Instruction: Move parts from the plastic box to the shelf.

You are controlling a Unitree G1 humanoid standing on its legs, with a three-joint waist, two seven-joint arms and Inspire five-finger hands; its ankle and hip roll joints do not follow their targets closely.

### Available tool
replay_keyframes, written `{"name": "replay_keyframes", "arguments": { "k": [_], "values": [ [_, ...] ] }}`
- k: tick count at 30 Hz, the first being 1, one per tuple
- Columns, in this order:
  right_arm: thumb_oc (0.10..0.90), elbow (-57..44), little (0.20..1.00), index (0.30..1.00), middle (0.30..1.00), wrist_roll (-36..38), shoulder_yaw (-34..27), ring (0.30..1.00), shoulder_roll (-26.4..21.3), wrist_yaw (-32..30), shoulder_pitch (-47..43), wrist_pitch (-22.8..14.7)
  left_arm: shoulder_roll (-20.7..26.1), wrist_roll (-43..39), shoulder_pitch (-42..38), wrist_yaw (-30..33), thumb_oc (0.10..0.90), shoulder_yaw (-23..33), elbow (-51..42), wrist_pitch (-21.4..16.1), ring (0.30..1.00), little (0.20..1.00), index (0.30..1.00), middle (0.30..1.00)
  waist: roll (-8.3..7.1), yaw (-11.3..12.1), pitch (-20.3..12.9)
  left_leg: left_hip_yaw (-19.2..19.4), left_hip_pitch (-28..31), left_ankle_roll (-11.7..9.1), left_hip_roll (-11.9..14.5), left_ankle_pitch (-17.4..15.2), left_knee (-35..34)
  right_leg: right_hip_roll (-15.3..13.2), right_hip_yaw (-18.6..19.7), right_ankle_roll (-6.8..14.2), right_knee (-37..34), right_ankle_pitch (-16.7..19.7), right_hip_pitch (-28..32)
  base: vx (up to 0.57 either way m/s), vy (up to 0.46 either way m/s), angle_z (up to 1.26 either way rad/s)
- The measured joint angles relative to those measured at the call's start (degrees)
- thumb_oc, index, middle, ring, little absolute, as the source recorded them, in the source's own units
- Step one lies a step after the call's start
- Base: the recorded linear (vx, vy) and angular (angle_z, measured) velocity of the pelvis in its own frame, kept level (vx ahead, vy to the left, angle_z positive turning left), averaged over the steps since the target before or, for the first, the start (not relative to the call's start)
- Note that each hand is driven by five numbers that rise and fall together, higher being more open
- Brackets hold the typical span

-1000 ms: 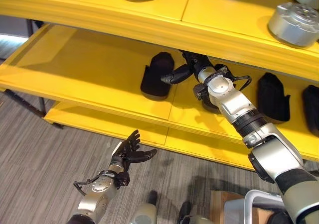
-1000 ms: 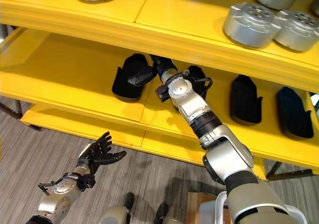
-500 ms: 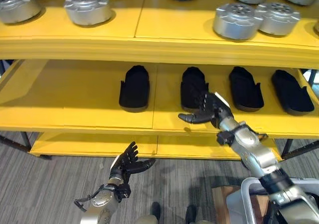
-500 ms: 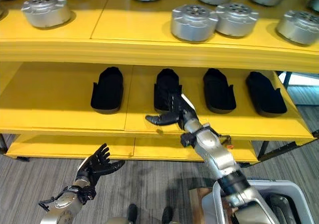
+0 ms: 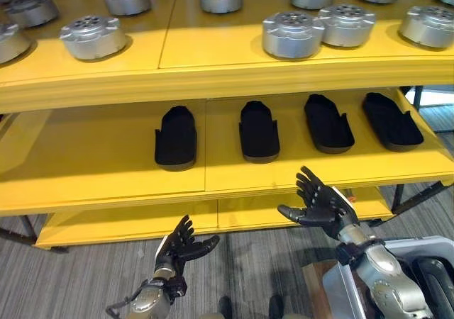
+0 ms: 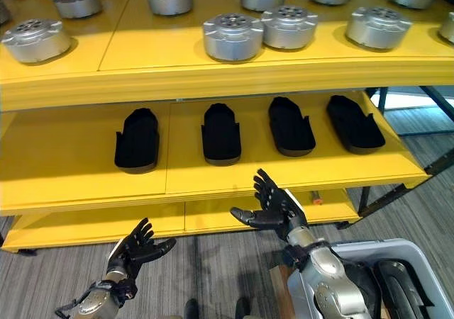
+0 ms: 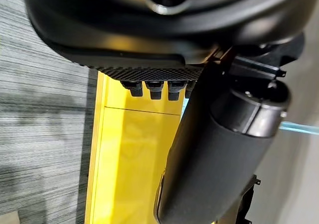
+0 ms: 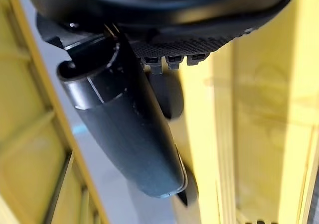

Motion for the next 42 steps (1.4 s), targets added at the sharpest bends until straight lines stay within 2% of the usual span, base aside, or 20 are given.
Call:
{"name": "replay_keyframes", "arguments": {
  "k": [1, 5, 11, 16, 18, 20, 22, 23, 24, 26, 27, 28, 29, 30, 33, 34, 35, 38, 40, 42],
  "values": [
    [0.900, 0.00, 1.000, 1.000, 1.000, 0.00, -0.17, 1.000, -0.03, 0.56, 1.54, 0.06, -0.11, 0.00, 0.50, -0.06, 0.900, 0.66, -0.01, -0.02, 1.000, 1.000, 1.000, 1.000, 0.04, -1.12, -0.02, 0.28, -0.06, 0.08, 0.07, -0.06, 0.00, 0.01, 0.26, -0.06, 0.57, -0.07, -0.37, 0.00, -0.012, -0.17],
    [0.900, 0.14, 1.000, 1.000, 1.000, 0.01, -0.90, 1.000, 0.75, 2.25, 4.75, 0.14, -0.36, 0.01, 0.95, -0.11, 0.900, 1.52, 0.03, -0.09, 1.000, 1.000, 1.000, 1.000, 0.64, -1.33, -0.41, 1.47, -0.13, 0.56, 0.13, -0.42, 0.02, 0.04, 1.37, -0.18, 3.06, -0.95, -2.23, -0.02, -0.024, -0.16],
    [0.900, 0.37, 1.000, 1.000, 1.000, 0.02, 0.54, 1.000, 1.60, 2.87, 3.44, 0.30, -0.66, -0.05, 1.07, 0.01, 0.900, 2.61, 0.04, -0.23, 1.000, 1.000, 1.000, 1.000, 0.90, -2.19, -0.68, 2.50, -0.33, 0.54, 0.26, -0.40, 0.39, -0.04, 2.27, -0.25, 9.07, -3.47, -5.44, -0.04, -0.073, -0.07],
    [0.900, 0.36, 1.000, 1.000, 1.000, 0.06, 1.32, 1.000, 0.91, 2.93, 1.68, 0.26, -1.85, -0.27, 0.93, 0.43, 0.900, 3.78, 0.14, -0.74, 1.000, 1.000, 1.000, 1.000, 0.66, -2.18, -1.10, 2.20, -1.44, 0.22, 1.04, -0.18, 1.88, 0.78, 2.07, -1.57, 12.29, -5.00, -7.42, -0.13, -0.238, 0.00],
    [0.900, 0.40, 1.000, 1.000, 1.000, 0.65, 3.91, 1.000, -0.33, 2.95, 0.33, 0.21, -2.09, -0.69, 1.72, 0.63, 0.900, 4.77, 0.15, -1.54, 1.000, 1.000, 1.000, 1.000, -0.37, -1.64, -1.18, 2.15, -2.15, -0.55, 1.94, 0.32, 2.50, 1.63, 1.30, -2.72, 15.22, -6.34, -9.14, -0.16, -0.269, -0.03],
    [0.900, 0.52, 1.000, 1.000, 1.000, 1.78, 5.29, 1.000, -0.28, 2.99, -0.40, 0.12, -2.02, -1.03, 1.25, 1.50, 0.900, 5.05, 0.56, -1.68, 1.000, 1.000, 1.000, 1.000, -1.75, -0.58, -0.64, 1.29, -3.16, -0.10, 2.41, 0.61, 4.49, 1.97, 1.20, -3.81, 15.61, -6.47, -9.63, -0.21, -0.176, 0.02],
    [0.900, 1.99, 1.000, 1.000, 1.000, 2.35, 6.13, 1.000, -0.47, 3.03, -1.46, -0.15, -1.91, -1.01, 0.88, 1.48, 0.900, 4.82, 1.49, -1.86, 1.000, 1.000, 1.000, 1.000, -2.38, 0.73, -0.29, -2.63, -5.00, 0.37, 2.74, 3.30, 6.10, 2.68, 0.43, -4.69, 15.35, -6.14, -9.73, -0.25, -0.138, 0.23],
    [0.900, 2.61, 1.000, 1.000, 1.000, 2.34, 6.21, 1.000, -0.77, 2.96, -2.37, -0.14, -1.72, -1.01, 0.05, 1.51, 0.900, 4.78, 1.78, -1.88, 1.000, 1.000, 1.000, 1.000, -3.50, 0.70, 0.40, -4.63, -5.69, -1.22, 2.14, 5.75, 5.82, 1.60, -0.44, -5.79, 15.00, -5.85, -10.13, -0.14, -0.094, 0.34],
    [0.900, 2.84, 1.000, 1.000, 1.000, 2.33, 5.90, 1.000, -0.78, 2.63, -2.89, -0.14, -1.73, -1.01, -0.65, 1.49, 0.900, 4.71, 2.39, -1.89, 1.000, 1.000, 1.000, 1.000, -4.06, 0.70, 1.21, -5.61, -6.74, -1.29, 1.84, 6.33, 7.34, 1.16, -1.00, -5.77, 14.58, -5.52, -9.83, -0.14, -0.093, 0.36],
    [0.900, 2.88, 1.000, 1.000, 1.000, 2.34, 5.82, 1.000, -0.78, 2.63, -3.51, -0.14, -1.78, -1.00, -0.14, 1.39, 0.900, 4.80, 2.86, -1.94, 1.000, 1.000, 1.000, 1.000, -5.02, 0.93, 1.53, -7.81, -8.34, -3.43, 1.00, 2.62, 16.13, 0.79, -1.29, -8.22, 13.46, -4.11, -10.37, -0.13, -0.062, 0.13],
    [0.900, 2.67, 1.000, 1.000, 1.000, 2.36, 5.25, 1.000, -0.56, 2.64, -4.05, -0.20, -2.07, -0.98, 0.20, 1.23, 0.900, 4.74, 3.14, -1.78, 1.000, 1.000, 1.000, 1.000, -5.10, 0.17, 1.69, -8.96, -8.94, -3.56, -0.30, -1.82, 25.45, 0.85, -1.44, -8.24, 11.79, -2.51, -11.06, -0.14, -0.024, -0.04],
    [0.900, 2.65, 1.000, 1.000, 1.000, 2.36, 4.91, 1.000, -0.39, 2.63, -4.10, -0.20, -2.41, -0.98, 0.46, 1.21, 0.900, 4.71, 3.11, -1.78, 1.000, 1.000, 1.000, 1.000, -4.88, -0.02, 1.63, -9.84, -8.76, -3.66, -0.76, -3.54, 30.63, 1.14, -1.36, -7.72, 11.19, -1.57, -11.25, -0.08, 0.040, 0.02],
    [0.900, 2.73, 1.000, 1.000, 1.000, 2.36, 4.72, 1.000, -0.05, 2.60, -4.07, -0.19, -2.47, -0.98, 0.80, 1.06, 0.900, 4.66, 3.14, -1.77, 1.000, 1.000, 1.000, 1.000, -4.67, -0.57, 1.63, -10.12, -8.06, -3.31, -0.95, -4.35, 33.54, 1.53, -1.06, -7.49, 10.47, -1.32, -11.06, -0.07, 0.080, 0.12],
    [0.900, 2.62, 1.000, 1.000, 1.000, 2.37, 4.18, 1.000, 0.54, 2.61, -3.53, -0.19, -2.50, -0.98, 0.70, 0.97, 0.900, 4.66, 3.10, -1.76, 1.000, 1.000, 1.000, 1.000, -4.53, -2.65, 1.61, -10.04, -4.68, -3.34, -0.99, -5.17, 33.87, 1.84, -1.38, -7.17, 9.64, -0.25, -11.03, -0.09, 0.125, 0.17],
    [0.900, 2.82, 1.000, 1.000, 1.000, 2.37, 3.21, 1.000, 1.68, 2.02, -3.20, -0.19, -2.81, -0.98, -0.12, 0.75, 0.900, 4.57, 2.98, -1.76, 1.000, 1.000, 1.000, 1.000, -3.50, -3.75, 1.69, -10.60, 0.96, -3.23, -0.47, -5.75, 30.04, 3.13, -1.31, -7.02, 8.22, 1.33, -10.98, -0.11, 0.147, 0.04],
    [0.900, 2.91, 1.000, 1.000, 1.000, 2.38, 2.15, 1.000, 2.41, 1.71, -2.23, -0.21, -3.53, -0.99, -1.88, 0.94, 0.900, 4.40, 2.98, -1.77, 1.000, 1.000, 1.000, 1.000, -2.47, -4.83, 1.76, -10.88, 3.57, -4.03, 0.38, -7.83, 25.89, 3.94, -1.84, -7.62, 8.47, 2.81, -11.43, -0.21, 0.244, 0.10],
    [0.900, 3.14, 1.000, 1.000, 1.000, 2.38, 2.05, 1.000, 2.67, 1.39, -2.49, -0.21, -4.06, -0.99, -2.15, 1.06, 0.900, 4.38, 2.65, -1.85, 1.000, 1.000, 1.000, 1.000, -1.82, -5.05, 1.70, -10.42, 5.00, -3.28, 1.13, -8.73, 22.24, 4.59, -2.00, -7.34, 8.26, 2.95, -11.67, -0.21, 0.208, 0.03],
    [0.900, 3.61, 1.000, 1.000, 1.000, 2.39, 2.01, 1.000, 2.76, 1.25, -2.07, -0.25, -4.46, -0.99, -3.93, 1.07, 0.900, 3.64, 2.42, -2.02, 1.000, 1.000, 1.000, 1.000, -1.36, -5.61, 1.69, -9.35, 7.27, -3.22, 1.45, -12.09, 16.64, 4.94, -2.22, -6.11, 8.28, 4.30, -13.11, -0.20, 0.191, -0.10],
    [0.900, 3.72, 1.000, 1.000, 1.000, 2.35, 1.00, 1.000, 2.62, 0.89, -0.43, -0.34, -4.37, -0.98, -5.78, 0.73, 0.900, 1.58, 2.03, -2.15, 1.000, 1.000, 1.000, 1.000, -1.14, -6.86, 1.73, -9.10, 7.38, -1.27, 0.65, -14.30, 11.88, 3.54, -3.29, -5.50, 8.00, 5.19, -15.37, -0.33, 0.311, 0.25],
    [0.900, 3.70, 1.000, 1.000, 1.000, 2.35, 0.67, 1.000, 3.25, 0.57, 0.97, -0.34, -4.34, -0.96, -6.21, 0.06, 0.900, 0.65, 2.07, -2.15, 1.000, 1.000, 1.000, 1.000, -1.69, -6.96, 1.89, -9.31, 5.85, 0.73, -1.65, -15.69, 10.70, 1.40, -3.75, -2.94, 6.68, 7.21, -16.38, -0.32, 0.270, 0.29]
  ]
}}
